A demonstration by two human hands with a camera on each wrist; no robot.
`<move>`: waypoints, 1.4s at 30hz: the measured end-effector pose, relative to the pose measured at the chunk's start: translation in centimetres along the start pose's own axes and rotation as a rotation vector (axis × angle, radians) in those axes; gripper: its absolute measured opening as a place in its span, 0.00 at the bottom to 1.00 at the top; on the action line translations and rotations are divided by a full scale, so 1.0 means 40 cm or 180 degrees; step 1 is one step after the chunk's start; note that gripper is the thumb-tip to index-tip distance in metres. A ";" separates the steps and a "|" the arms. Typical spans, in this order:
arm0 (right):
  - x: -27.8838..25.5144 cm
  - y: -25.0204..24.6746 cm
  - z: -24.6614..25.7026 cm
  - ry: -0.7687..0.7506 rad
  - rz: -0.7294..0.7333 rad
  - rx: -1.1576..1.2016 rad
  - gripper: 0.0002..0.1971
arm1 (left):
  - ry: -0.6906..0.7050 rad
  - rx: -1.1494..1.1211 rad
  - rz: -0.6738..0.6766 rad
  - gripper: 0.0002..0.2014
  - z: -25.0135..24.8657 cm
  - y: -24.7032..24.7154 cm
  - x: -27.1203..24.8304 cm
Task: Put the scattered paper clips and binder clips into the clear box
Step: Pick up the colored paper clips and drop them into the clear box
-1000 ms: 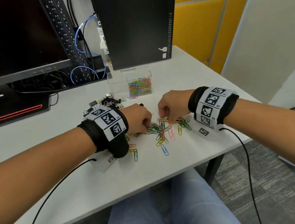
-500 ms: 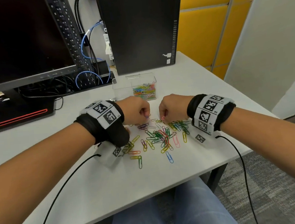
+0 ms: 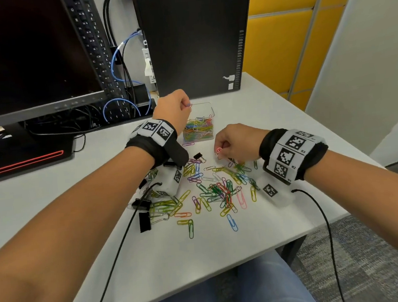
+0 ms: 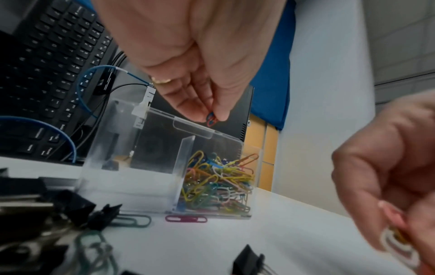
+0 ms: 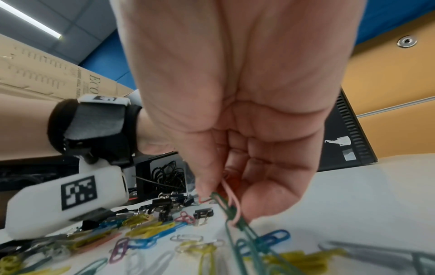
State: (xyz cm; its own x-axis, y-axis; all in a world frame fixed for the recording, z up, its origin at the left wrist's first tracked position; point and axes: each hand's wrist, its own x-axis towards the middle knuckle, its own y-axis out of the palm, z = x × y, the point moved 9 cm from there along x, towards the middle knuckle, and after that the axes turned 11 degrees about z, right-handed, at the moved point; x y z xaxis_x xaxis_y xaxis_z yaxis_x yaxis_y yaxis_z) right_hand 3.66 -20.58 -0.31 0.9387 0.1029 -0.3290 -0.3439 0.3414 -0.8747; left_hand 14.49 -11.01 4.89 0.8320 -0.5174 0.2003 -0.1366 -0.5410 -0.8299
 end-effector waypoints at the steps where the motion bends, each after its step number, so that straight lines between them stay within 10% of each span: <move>1: 0.001 -0.012 -0.001 -0.0028 -0.0083 0.0078 0.06 | -0.0012 -0.0025 -0.0005 0.02 0.003 0.004 0.005; 20: 0.065 -0.261 0.016 -0.0278 -0.1967 0.1319 0.07 | 0.0270 0.0612 0.0641 0.12 0.005 0.034 -0.022; 42: 0.010 -0.112 0.015 0.0109 -0.0585 -0.0261 0.11 | 0.0187 0.1184 0.1185 0.17 -0.010 0.036 -0.127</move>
State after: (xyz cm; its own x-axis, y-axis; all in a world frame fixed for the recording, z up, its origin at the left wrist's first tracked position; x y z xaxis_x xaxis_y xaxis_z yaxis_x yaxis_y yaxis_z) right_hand 5.58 -21.49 3.69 0.9851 0.0134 -0.1717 -0.1688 0.2741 -0.9468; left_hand 9.85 -9.45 2.89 0.7304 -0.6718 -0.1232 -0.2082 -0.0472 -0.9769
